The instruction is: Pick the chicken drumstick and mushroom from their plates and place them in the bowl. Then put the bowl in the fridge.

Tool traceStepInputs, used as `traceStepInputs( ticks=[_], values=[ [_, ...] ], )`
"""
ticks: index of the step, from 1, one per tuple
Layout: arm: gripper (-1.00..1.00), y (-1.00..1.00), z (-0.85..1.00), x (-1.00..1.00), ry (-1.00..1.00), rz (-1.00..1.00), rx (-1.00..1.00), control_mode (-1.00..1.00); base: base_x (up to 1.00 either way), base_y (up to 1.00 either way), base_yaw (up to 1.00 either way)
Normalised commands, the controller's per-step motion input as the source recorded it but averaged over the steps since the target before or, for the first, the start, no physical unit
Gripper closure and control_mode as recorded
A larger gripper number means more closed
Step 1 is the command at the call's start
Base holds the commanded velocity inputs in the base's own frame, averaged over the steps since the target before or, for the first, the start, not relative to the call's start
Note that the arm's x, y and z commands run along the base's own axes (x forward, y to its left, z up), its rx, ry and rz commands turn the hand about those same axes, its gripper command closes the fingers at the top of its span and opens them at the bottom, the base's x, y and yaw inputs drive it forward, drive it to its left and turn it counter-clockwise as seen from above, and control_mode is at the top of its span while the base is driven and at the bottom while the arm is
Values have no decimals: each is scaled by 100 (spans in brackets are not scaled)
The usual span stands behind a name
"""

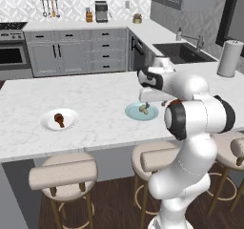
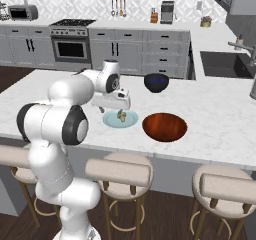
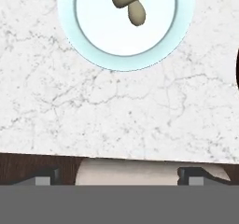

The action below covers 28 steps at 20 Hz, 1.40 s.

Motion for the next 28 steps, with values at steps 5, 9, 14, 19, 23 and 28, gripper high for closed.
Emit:
traceStepInputs(
  ticks=[5,9,14,19,23,28],
  values=[
    [-100,0,-37,32,-7,0,-1,-100,0,0,0],
    [-100,0,-39,18,-16,0,0,-100,0,0,0],
    [-100,0,-40,31,-15,0,0,-100,0,0,0],
    [-100,0,-19,35,-6,0,0,-100,0,0,0],
    [-100,0,-3,39,0,0,0,-100,0,0,0],
    [-100,0,-10,30,0,0,0,-100,0,0,0]
  ],
)
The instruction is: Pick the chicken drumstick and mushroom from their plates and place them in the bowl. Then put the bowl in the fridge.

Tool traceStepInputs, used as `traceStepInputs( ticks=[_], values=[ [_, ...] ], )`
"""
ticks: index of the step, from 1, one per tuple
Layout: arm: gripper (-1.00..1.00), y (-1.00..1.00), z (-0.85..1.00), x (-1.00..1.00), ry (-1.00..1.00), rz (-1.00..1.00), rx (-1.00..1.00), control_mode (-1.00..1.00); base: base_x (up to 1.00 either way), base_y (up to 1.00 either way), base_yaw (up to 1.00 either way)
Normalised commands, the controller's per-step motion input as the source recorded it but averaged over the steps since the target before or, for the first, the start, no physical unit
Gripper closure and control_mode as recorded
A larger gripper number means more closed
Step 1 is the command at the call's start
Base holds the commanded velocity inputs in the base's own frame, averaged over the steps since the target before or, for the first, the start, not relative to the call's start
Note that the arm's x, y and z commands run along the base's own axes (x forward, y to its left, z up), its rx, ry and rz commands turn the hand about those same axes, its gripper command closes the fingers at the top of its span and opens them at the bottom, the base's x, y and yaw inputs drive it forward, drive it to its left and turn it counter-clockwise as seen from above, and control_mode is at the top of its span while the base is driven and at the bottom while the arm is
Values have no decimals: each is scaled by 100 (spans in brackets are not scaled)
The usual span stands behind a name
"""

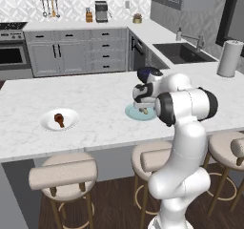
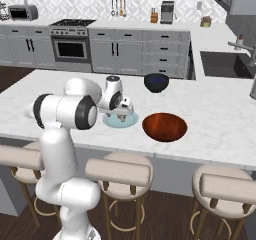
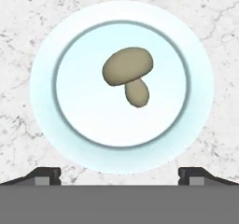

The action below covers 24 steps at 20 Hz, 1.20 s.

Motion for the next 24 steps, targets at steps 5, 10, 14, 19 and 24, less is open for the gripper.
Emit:
traceStepInputs(
  ticks=[5,10,14,19,24],
  values=[
    [-100,0,-24,33,0,0,0,-100,0,0,0],
    [-100,-1,-26,31,0,0,0,-100,0,0,0],
    [-100,0,-23,27,-6,0,-1,-100,0,0,0],
    [-100,0,-17,18,-7,0,0,-100,0,0,0],
    [-100,0,-26,17,-12,0,-1,-100,0,0,0]
  ],
)
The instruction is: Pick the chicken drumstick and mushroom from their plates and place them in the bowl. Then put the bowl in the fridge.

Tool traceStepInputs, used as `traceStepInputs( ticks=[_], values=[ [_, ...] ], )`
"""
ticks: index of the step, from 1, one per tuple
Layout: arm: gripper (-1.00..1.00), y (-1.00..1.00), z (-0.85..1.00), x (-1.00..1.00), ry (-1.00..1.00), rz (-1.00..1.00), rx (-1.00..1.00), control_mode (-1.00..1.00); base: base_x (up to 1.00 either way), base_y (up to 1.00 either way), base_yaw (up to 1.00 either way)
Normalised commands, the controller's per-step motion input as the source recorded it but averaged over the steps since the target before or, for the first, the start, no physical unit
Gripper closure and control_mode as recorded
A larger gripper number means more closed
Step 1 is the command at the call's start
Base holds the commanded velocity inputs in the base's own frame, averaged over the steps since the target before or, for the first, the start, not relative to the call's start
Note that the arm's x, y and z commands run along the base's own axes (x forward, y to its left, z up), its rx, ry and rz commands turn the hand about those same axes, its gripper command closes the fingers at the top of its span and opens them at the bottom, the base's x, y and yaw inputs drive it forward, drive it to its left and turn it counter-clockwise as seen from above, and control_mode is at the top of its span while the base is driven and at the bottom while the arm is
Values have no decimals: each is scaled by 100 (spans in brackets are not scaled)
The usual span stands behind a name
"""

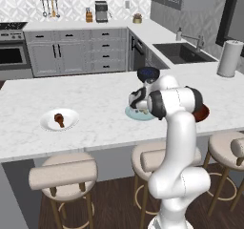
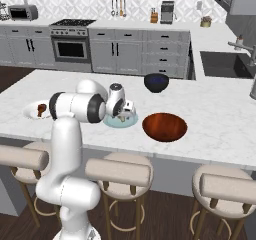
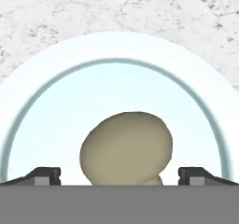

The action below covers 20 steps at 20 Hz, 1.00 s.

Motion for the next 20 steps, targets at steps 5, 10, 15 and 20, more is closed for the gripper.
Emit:
traceStepInputs(
  ticks=[5,10,15,20],
  values=[
    [-100,-2,-10,10,-3,0,0,-100,0,0,0],
    [100,0,-6,7,-2,0,0,-100,0,0,0],
    [100,-3,4,0,0,0,0,-100,0,0,0],
    [100,-19,49,-8,-9,0,2,-100,0,0,0]
  ],
)
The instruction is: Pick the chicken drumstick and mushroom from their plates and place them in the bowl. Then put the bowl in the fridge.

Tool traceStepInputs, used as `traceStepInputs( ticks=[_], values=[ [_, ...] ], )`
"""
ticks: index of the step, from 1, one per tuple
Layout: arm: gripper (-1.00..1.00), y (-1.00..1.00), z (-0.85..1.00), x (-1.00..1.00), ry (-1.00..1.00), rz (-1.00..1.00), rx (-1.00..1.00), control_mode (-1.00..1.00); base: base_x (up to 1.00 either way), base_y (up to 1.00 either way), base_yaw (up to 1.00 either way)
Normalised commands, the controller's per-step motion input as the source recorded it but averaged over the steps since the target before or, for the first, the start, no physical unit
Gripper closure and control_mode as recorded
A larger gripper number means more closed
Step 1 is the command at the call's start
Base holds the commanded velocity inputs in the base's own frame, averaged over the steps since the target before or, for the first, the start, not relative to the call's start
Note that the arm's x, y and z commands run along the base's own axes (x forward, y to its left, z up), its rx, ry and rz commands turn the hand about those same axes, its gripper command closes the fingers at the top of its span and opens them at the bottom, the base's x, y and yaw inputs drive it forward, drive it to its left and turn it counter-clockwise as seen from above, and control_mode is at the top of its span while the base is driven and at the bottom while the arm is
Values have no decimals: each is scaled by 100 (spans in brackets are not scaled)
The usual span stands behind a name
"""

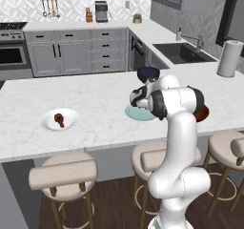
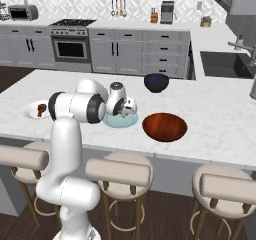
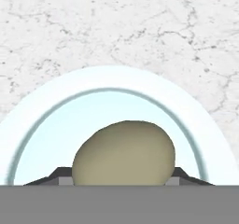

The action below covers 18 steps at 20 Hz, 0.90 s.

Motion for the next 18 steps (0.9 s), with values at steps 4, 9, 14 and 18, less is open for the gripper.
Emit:
traceStepInputs(
  ticks=[4,9,14,18],
  values=[
    [100,-65,83,-50,-12,0,3,-100,0,0,0],
    [100,-86,85,-63,-1,-6,2,-100,0,0,0],
    [100,-98,47,-72,0,-10,0,-100,0,0,0],
    [100,-100,-23,-53,2,-4,-2,-100,0,0,0]
  ],
)
